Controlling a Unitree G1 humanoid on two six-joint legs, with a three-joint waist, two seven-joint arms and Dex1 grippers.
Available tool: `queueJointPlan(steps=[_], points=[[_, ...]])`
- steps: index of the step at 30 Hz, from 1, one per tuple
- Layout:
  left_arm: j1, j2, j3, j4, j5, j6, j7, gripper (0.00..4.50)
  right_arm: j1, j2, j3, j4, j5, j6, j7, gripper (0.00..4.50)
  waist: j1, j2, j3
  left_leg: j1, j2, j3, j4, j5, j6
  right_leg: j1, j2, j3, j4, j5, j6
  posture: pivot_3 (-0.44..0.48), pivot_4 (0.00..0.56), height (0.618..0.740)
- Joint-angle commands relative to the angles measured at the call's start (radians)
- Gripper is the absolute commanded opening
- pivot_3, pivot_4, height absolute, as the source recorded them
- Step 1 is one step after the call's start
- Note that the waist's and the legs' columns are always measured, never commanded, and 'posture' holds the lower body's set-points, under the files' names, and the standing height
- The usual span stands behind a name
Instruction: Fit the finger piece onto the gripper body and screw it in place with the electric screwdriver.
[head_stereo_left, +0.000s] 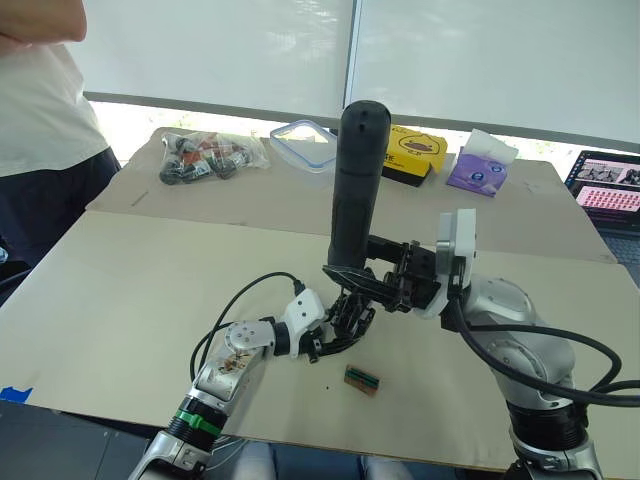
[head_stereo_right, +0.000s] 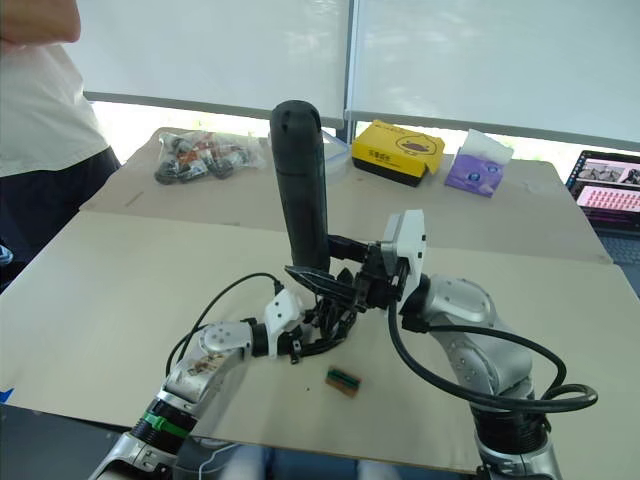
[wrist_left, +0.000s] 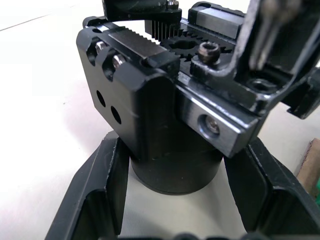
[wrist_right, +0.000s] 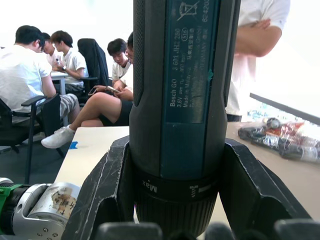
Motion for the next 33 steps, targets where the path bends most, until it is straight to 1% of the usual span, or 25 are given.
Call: queueJointPlan(steps=[1,33], points=[[0.019,0.000,-0.053,0.016,0.004,0.042,-0.030,2.29,-0.020,0.003,-0.024,-0.030,0.011,-0.043,-0.001,1.92,0.000,0.000,0.000,0.000,0.000,0.000,0.000,0.000,0.000,0.000,0.000,0.000,0.000,0.000,0.000,0.000,0.150,0.740],[0.023,0.001,-0.051,0.011,0.003,0.050,-0.026,2.29,0.009,-0.020,-0.001,-0.040,0.022,-0.006,0.010,1.92,0.000,0.000,0.000,0.000,0.000,0.000,0.000,0.000,0.000,0.000,0.000,0.000,0.000,0.000,0.000,0.000,0.150,0.740]])
